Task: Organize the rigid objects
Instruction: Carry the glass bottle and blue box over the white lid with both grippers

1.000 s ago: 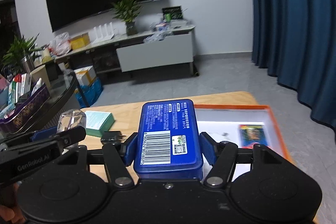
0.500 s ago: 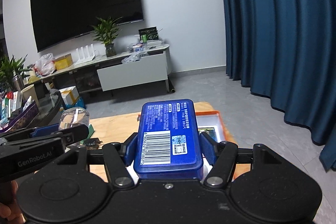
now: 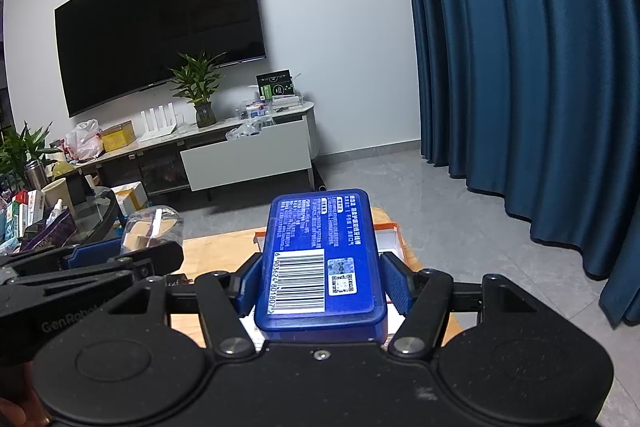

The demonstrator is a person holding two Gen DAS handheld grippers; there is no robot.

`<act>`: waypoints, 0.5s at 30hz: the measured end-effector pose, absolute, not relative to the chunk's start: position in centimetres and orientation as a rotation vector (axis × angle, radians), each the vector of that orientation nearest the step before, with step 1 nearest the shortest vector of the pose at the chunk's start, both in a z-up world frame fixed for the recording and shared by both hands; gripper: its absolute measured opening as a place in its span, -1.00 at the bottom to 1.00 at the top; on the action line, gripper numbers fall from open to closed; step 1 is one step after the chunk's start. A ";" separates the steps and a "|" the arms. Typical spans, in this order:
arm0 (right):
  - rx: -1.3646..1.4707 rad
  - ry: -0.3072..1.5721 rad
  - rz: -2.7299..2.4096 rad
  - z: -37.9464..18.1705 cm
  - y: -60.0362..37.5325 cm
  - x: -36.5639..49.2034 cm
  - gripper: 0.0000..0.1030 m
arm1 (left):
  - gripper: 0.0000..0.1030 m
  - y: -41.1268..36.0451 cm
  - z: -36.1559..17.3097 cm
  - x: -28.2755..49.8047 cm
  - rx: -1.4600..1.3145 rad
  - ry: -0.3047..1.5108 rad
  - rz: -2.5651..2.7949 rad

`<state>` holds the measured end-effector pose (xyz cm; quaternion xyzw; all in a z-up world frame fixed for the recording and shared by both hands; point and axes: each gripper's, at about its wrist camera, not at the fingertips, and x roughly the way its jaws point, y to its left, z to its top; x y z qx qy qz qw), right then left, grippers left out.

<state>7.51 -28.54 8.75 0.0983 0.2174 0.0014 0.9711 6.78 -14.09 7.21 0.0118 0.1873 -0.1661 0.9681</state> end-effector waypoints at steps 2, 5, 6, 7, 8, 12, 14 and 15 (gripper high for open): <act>0.201 0.434 0.000 8.9 -28.5 7.4 0.45 | -0.08 -14.2 7.2 6.7 0.024 0.378 -0.340; 0.199 0.431 -0.002 9.0 -28.4 7.2 0.45 | -0.08 -14.3 7.2 6.4 0.024 0.371 -0.343; 0.200 0.431 -0.001 8.9 -28.4 7.2 0.45 | -0.08 -14.3 7.2 6.5 0.024 0.370 -0.343; 0.198 0.430 0.000 9.0 -28.4 7.2 0.45 | -0.08 -14.2 7.2 6.4 0.025 0.368 -0.345; 0.198 0.429 0.000 9.0 -28.4 7.1 0.45 | -0.08 -14.2 7.2 6.4 0.025 0.367 -0.345; 0.197 0.429 -0.001 9.0 -28.3 7.1 0.45 | -0.08 -14.2 7.1 6.3 0.024 0.364 -0.345; 0.198 0.429 -0.001 9.0 -28.3 7.1 0.45 | -0.08 -14.2 7.1 6.3 0.023 0.365 -0.345; 0.197 0.429 -0.002 8.9 -28.3 7.1 0.45 | -0.08 -14.2 7.1 6.2 0.022 0.365 -0.347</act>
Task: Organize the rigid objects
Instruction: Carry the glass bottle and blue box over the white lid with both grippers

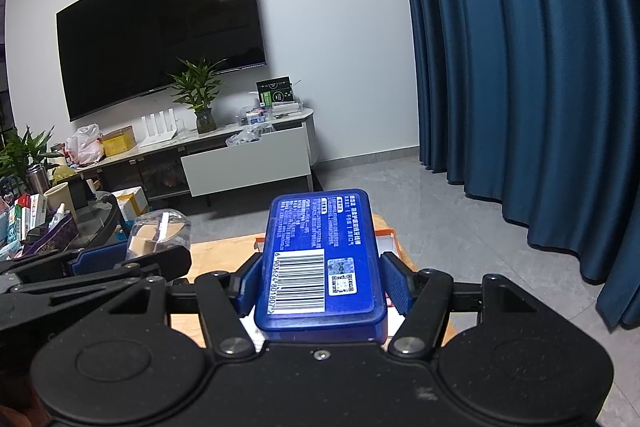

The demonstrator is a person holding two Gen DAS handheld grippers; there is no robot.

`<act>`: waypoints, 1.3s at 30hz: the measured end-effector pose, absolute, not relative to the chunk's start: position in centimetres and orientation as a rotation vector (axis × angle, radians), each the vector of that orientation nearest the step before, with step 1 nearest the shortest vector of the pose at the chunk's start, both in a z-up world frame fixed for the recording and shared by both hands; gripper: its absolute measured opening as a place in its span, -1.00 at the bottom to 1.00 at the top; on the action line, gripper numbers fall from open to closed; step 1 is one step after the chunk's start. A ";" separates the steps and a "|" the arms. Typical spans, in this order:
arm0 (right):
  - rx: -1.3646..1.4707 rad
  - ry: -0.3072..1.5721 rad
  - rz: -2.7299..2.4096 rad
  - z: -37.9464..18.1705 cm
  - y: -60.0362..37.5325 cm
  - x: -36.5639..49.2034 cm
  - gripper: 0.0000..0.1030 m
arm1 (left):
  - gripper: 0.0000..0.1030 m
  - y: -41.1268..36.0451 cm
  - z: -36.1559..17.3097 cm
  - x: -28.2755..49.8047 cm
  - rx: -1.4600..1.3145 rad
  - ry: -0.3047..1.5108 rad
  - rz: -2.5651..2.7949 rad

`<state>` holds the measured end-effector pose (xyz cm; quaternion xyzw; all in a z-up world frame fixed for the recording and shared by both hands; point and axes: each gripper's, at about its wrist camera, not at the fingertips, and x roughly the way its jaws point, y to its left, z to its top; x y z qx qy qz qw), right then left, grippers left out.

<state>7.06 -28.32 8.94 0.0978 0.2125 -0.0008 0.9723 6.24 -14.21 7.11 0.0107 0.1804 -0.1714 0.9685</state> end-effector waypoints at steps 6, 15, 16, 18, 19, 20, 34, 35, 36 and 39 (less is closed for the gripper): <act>0.197 0.429 0.000 8.9 -28.3 7.1 0.45 | -0.08 -14.3 7.1 6.2 0.021 0.364 -0.346; 0.195 0.427 -0.005 8.9 -28.1 7.0 0.45 | -0.08 -14.4 7.2 6.0 0.017 0.364 -0.342; 0.196 0.427 -0.006 8.9 -28.2 7.0 0.45 | -0.08 -14.4 7.2 6.0 0.017 0.364 -0.342; 0.194 0.428 -0.007 8.9 -28.2 7.0 0.45 | -0.08 -14.4 7.2 6.0 0.017 0.365 -0.342; 0.193 0.429 -0.006 8.8 -28.2 7.0 0.45 | -0.08 -14.4 7.2 6.0 0.016 0.365 -0.342; 0.194 0.428 -0.006 8.8 -28.2 7.1 0.45 | -0.08 -14.4 7.2 6.0 0.016 0.366 -0.342; 0.193 0.429 -0.007 8.9 -28.2 7.0 0.45 | -0.08 -14.6 7.3 5.9 0.006 0.371 -0.344; 0.192 0.428 -0.007 8.9 -28.2 7.0 0.45 | -0.08 -14.6 7.3 5.9 0.007 0.372 -0.343; 0.191 0.429 -0.008 8.9 -28.2 7.0 0.45 | -0.08 -14.6 7.3 5.9 0.006 0.372 -0.344; 0.191 0.430 -0.006 8.9 -28.2 7.0 0.45 | -0.08 -14.6 7.2 5.9 0.005 0.372 -0.343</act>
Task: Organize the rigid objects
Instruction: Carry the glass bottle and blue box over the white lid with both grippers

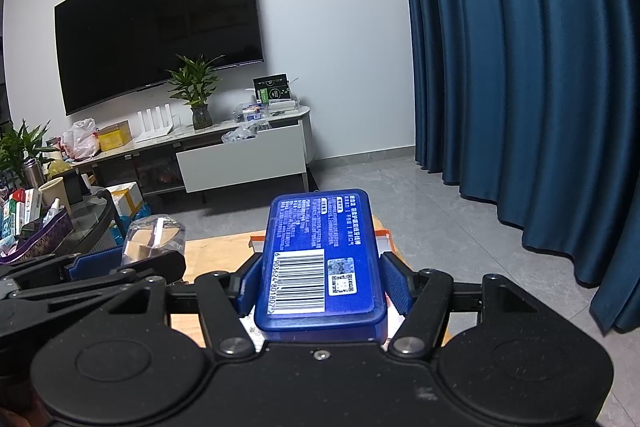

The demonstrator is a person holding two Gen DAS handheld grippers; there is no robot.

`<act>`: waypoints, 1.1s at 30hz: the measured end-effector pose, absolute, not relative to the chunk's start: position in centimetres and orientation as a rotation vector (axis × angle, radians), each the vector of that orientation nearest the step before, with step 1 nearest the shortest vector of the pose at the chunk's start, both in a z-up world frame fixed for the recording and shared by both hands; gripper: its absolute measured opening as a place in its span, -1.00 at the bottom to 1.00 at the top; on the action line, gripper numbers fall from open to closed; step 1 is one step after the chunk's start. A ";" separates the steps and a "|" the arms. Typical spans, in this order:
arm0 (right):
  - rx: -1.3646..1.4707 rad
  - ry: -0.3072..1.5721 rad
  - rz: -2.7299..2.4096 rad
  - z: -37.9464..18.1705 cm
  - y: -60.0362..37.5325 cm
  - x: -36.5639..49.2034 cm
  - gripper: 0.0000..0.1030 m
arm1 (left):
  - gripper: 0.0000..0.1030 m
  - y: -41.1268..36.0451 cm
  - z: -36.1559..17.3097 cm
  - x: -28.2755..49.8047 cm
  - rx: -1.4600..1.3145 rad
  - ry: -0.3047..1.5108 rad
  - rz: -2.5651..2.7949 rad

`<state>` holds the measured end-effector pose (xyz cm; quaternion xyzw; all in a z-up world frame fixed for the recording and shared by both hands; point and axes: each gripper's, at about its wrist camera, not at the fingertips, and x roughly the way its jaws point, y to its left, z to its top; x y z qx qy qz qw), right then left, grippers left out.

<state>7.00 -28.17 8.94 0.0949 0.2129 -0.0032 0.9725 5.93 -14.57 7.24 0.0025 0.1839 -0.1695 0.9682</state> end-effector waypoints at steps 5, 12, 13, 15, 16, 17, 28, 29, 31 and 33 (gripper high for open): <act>0.190 0.432 -0.008 8.8 -28.3 7.1 0.45 | -0.08 -14.7 7.2 5.9 0.002 0.373 -0.342; 0.190 0.440 -0.010 8.4 -28.8 7.2 0.45 | -0.08 -14.6 7.3 5.9 -0.003 0.378 -0.343; 0.189 0.441 -0.010 8.3 -28.9 7.3 0.45 | -0.08 -14.6 7.3 5.9 -0.003 0.378 -0.342; 0.190 0.441 -0.010 8.3 -29.0 7.3 0.45 | -0.08 -14.7 7.3 5.9 -0.004 0.379 -0.343; 0.190 0.441 -0.009 8.3 -28.9 7.3 0.46 | -0.08 -14.6 7.3 5.9 -0.004 0.378 -0.342; 0.189 0.441 -0.010 8.4 -28.8 7.3 0.45 | -0.08 -14.7 7.3 5.9 -0.004 0.379 -0.342; 0.188 0.443 -0.010 8.4 -28.9 7.3 0.45 | -0.08 -14.5 7.2 6.0 -0.008 0.384 -0.341; 0.188 0.444 -0.010 8.3 -28.9 7.3 0.45 | -0.08 -14.6 7.2 6.1 -0.009 0.385 -0.342; 0.186 0.446 -0.010 8.1 -29.1 7.3 0.45 | -0.08 -14.6 7.2 6.1 -0.010 0.387 -0.342; 0.187 0.448 -0.009 7.8 -29.4 7.2 0.45 | -0.08 -14.6 7.1 6.0 -0.009 0.387 -0.342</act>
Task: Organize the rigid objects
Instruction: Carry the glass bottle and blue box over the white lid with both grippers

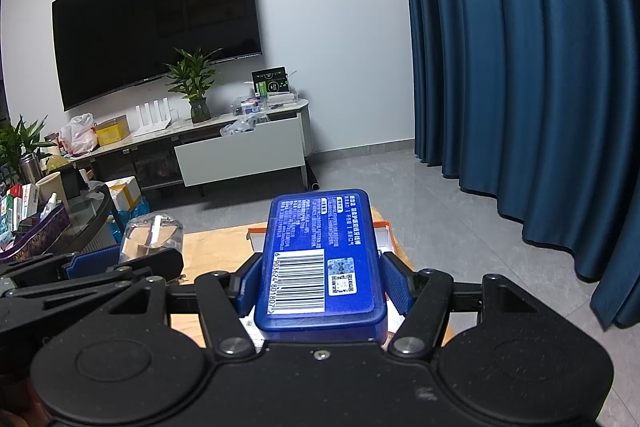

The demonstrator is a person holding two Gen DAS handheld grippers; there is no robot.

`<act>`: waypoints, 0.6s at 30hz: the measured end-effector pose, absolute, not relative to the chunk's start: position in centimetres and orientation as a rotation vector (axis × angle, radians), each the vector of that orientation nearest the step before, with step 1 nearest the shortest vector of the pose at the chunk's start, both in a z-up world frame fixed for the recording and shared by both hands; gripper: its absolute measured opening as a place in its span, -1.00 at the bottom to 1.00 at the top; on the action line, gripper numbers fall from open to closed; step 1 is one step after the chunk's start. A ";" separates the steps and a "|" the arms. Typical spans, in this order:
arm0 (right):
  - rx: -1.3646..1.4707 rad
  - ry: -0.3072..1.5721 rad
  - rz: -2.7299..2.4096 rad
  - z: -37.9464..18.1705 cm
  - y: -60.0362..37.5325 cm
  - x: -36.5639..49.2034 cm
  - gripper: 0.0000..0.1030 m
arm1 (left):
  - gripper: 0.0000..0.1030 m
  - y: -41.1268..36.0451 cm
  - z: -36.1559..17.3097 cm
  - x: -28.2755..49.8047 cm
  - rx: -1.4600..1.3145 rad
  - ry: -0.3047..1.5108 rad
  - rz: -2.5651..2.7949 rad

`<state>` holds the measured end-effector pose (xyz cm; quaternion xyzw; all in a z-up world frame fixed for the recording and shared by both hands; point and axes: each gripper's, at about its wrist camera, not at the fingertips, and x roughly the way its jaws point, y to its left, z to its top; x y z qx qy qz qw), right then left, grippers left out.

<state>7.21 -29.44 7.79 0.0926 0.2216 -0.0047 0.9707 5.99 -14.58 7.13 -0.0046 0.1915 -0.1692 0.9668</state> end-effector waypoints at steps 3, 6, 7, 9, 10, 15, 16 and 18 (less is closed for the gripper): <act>0.185 0.449 -0.009 7.7 -29.5 7.2 0.45 | -0.08 -14.5 7.1 6.0 -0.011 0.388 -0.342; 0.187 0.451 -0.009 7.6 -29.5 7.2 0.45 | -0.08 -14.5 7.0 6.0 -0.012 0.390 -0.341; 0.186 0.450 -0.010 7.6 -29.4 7.2 0.45 | -0.08 -14.5 7.0 6.0 -0.012 0.392 -0.341; 0.185 0.450 -0.010 7.7 -29.4 7.3 0.45 | -0.08 -14.5 7.0 6.1 -0.012 0.394 -0.341; 0.184 0.451 -0.010 7.5 -29.4 7.1 0.45 | -0.08 -14.4 7.0 6.1 -0.013 0.395 -0.341; 0.184 0.458 -0.012 7.0 -29.5 6.9 0.45 | -0.08 -14.2 6.8 6.2 -0.017 0.403 -0.341; 0.185 0.461 -0.013 6.8 -29.4 6.9 0.45 | -0.08 -14.3 6.8 6.2 -0.017 0.404 -0.339; 0.187 0.466 -0.013 6.4 -29.4 6.9 0.46 | -0.08 -14.1 6.7 6.4 -0.018 0.410 -0.338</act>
